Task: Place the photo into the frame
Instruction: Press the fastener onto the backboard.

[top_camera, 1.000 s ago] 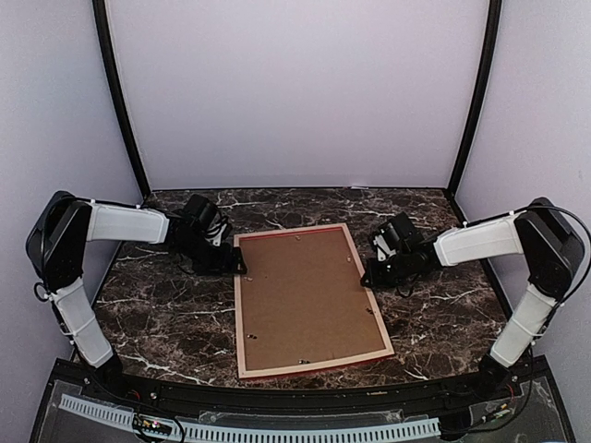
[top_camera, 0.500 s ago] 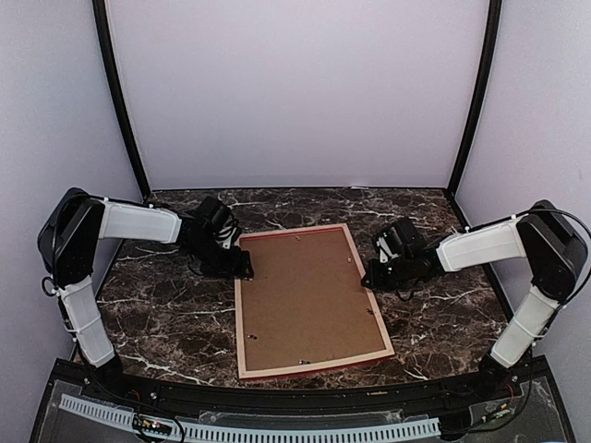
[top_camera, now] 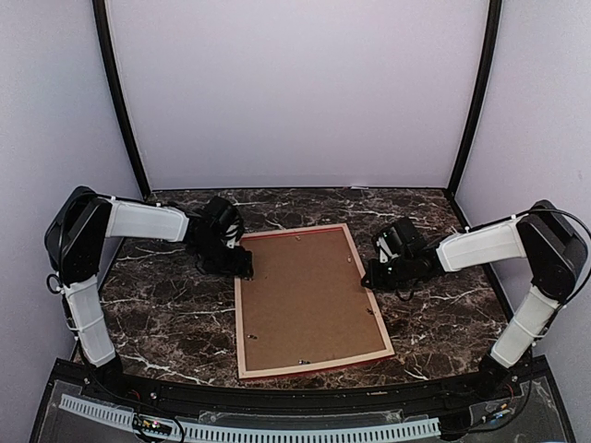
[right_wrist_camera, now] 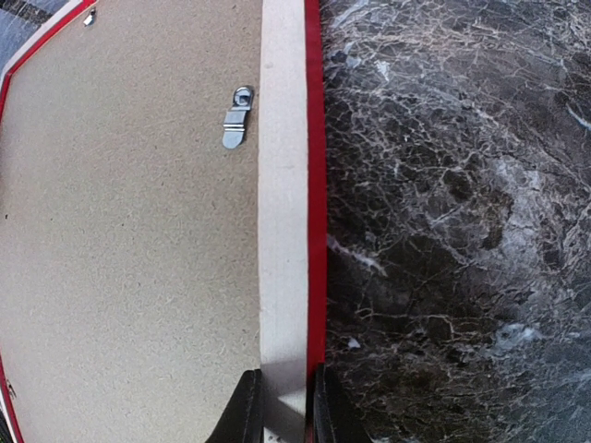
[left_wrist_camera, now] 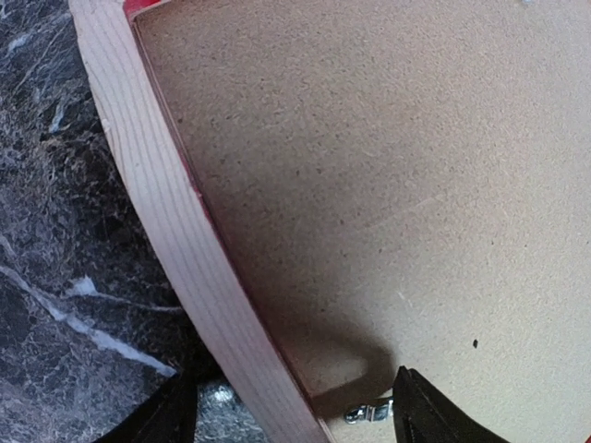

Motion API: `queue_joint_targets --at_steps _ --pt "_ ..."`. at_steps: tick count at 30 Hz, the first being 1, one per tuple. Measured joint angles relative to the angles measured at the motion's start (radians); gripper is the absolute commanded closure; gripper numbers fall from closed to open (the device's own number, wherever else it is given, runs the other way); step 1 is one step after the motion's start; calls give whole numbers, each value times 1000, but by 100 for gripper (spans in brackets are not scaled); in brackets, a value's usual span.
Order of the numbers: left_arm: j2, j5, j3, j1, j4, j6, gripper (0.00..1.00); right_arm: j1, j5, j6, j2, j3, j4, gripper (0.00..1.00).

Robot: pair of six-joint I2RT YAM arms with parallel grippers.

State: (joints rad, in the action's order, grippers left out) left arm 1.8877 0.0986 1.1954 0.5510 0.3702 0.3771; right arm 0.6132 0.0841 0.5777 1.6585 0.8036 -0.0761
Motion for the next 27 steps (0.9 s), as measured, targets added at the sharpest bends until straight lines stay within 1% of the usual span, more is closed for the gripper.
queue_joint_targets --at_steps 4,8,14,18,20,24,27 --pt "2 -39 2 21 16 -11 26 1 -3 -1 0 0 -1 93" --pt "2 -62 3 35 27 -18 30 1 -4 -1 0 2 -6 93" --pt "2 -60 3 39 29 -21 40 1 -4 -3 0 4 -8 93" --pt "1 -53 3 42 29 -26 50 1 -4 -4 0 4 -8 93" --pt "1 -51 3 43 31 -27 53 1 -4 -4 0 4 -8 93" --pt "-3 -50 3 42 41 -27 58 1 -4 -4 -1 4 -9 93" --pt "-6 -50 2 42 47 -27 59 1 -4 -4 -1 4 -9 93"
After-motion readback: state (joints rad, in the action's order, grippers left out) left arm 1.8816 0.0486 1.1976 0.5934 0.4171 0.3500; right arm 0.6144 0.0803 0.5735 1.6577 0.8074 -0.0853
